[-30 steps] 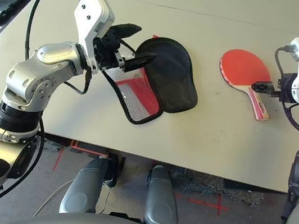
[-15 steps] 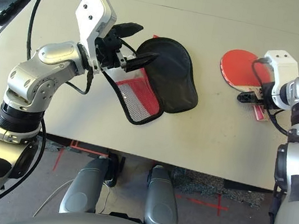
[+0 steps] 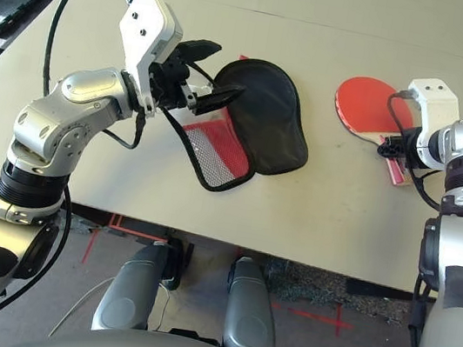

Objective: Store the ping-pong paddle in its case and zip it.

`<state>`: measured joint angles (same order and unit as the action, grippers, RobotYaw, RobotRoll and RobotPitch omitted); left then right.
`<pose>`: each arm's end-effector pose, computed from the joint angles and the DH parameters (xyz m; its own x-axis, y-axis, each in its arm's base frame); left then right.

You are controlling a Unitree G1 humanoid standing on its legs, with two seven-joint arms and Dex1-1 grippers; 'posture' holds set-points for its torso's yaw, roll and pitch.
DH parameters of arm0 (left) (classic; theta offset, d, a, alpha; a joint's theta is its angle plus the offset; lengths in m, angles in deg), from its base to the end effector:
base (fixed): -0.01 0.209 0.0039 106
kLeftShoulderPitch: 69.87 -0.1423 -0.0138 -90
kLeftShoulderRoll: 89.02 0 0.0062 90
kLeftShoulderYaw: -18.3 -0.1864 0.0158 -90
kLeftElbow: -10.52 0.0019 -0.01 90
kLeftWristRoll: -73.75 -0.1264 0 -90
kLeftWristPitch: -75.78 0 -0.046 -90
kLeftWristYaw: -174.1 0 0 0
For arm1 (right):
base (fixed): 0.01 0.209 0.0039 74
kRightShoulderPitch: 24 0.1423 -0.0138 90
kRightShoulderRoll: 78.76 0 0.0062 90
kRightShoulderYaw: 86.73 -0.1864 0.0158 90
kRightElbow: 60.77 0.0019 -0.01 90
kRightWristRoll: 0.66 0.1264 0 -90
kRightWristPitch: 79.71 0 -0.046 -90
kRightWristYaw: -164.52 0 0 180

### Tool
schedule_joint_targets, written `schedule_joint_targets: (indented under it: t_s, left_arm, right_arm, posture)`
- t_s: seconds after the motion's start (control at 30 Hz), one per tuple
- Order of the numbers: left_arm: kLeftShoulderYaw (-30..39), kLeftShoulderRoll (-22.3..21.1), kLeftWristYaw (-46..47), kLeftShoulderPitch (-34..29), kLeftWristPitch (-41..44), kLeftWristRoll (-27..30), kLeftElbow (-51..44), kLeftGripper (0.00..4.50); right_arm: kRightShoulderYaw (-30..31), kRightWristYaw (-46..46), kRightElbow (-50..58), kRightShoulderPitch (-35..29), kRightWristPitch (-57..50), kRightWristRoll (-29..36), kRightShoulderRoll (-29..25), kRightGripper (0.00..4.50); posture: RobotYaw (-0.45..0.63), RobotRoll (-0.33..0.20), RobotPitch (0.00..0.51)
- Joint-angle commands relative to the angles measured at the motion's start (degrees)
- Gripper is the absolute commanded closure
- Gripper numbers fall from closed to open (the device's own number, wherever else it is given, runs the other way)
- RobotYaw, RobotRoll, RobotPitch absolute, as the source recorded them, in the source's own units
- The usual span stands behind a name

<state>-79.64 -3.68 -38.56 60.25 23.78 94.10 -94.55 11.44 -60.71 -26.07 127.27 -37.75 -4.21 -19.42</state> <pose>0.2667 0.1342 0.2129 0.5863 -0.8092 0.0393 0.7742 0.5739 0.2670 0.3060 -0.3281 0.2125 0.6818 -0.0124 -0.7315 -0.1582 0.9737 -0.1639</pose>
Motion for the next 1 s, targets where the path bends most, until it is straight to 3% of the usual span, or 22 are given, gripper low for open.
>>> schedule_joint_targets:
  t_s: [0.03,0.23,0.7,1.0]
  left_arm:
    - [-1.28,0.06,-0.69,-0.73,0.11,-0.39,-0.93,0.00]
    - [-1.51,-0.09,-1.01,-0.94,0.12,-0.70,-1.01,0.00]
    - [-1.55,-1.20,-0.62,-2.16,0.98,-0.79,-2.77,0.00]
    - [-1.32,-1.84,-0.24,-2.44,2.32,-0.77,-4.46,0.00]
  right_arm:
    - [-2.11,1.51,4.95,-0.55,0.46,0.43,-0.84,3.36]
    - [-4.12,3.29,15.53,-0.73,-4.59,1.90,1.01,3.36]
    - [-4.42,9.24,48.74,-7.93,-25.61,8.39,13.18,3.36]
    - [-3.41,15.11,55.36,-12.08,-29.27,10.35,19.77,3.36]
  posture:
    - [0.00,0.000,0.222]
    - [0.01,0.000,0.220]
    - [0.05,0.000,0.226]
    - [0.07,0.000,0.229]
